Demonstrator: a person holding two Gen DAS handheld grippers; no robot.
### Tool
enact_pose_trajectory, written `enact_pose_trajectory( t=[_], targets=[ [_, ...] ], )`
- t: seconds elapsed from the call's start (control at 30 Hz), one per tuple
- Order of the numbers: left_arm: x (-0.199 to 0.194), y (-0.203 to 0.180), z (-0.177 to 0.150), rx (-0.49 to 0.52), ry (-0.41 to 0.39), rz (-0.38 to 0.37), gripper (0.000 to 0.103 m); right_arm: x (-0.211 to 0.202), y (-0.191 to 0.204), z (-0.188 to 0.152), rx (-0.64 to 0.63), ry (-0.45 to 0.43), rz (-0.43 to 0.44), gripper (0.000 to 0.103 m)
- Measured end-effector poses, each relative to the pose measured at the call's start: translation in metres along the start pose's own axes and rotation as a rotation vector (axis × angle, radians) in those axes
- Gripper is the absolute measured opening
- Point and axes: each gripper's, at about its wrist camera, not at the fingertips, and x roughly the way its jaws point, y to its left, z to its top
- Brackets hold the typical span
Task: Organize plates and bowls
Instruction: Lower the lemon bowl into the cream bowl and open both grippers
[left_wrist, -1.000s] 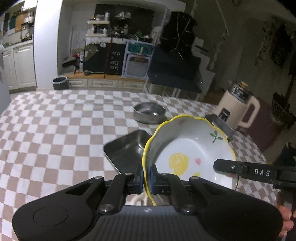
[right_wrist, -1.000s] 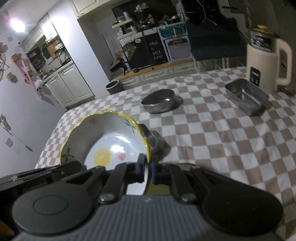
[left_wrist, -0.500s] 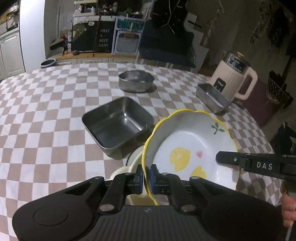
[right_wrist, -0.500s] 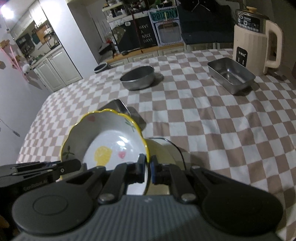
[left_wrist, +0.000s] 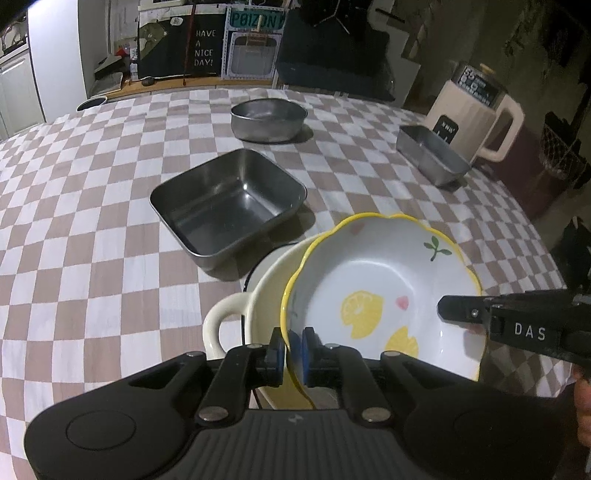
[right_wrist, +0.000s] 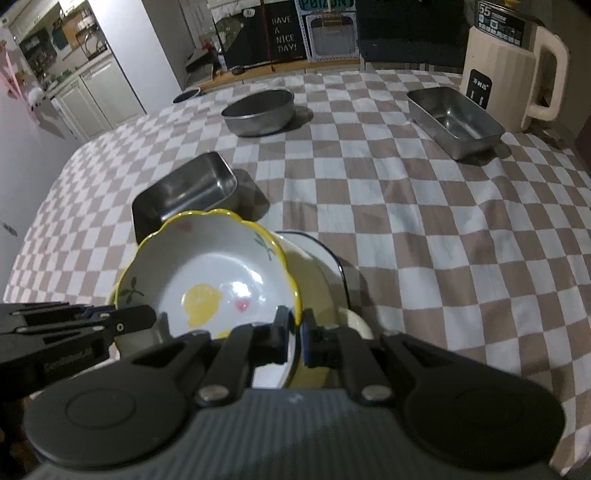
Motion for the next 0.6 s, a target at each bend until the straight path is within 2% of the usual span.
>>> enact_pose_trajectory(
  t=[0.6],
  targets=[
    [0.015,-0.001,-0.004,0.019,0.060,0.016,0.012,0.006,0.002,-0.002,-0.039,0.038,-0.041,0.009]
  ],
)
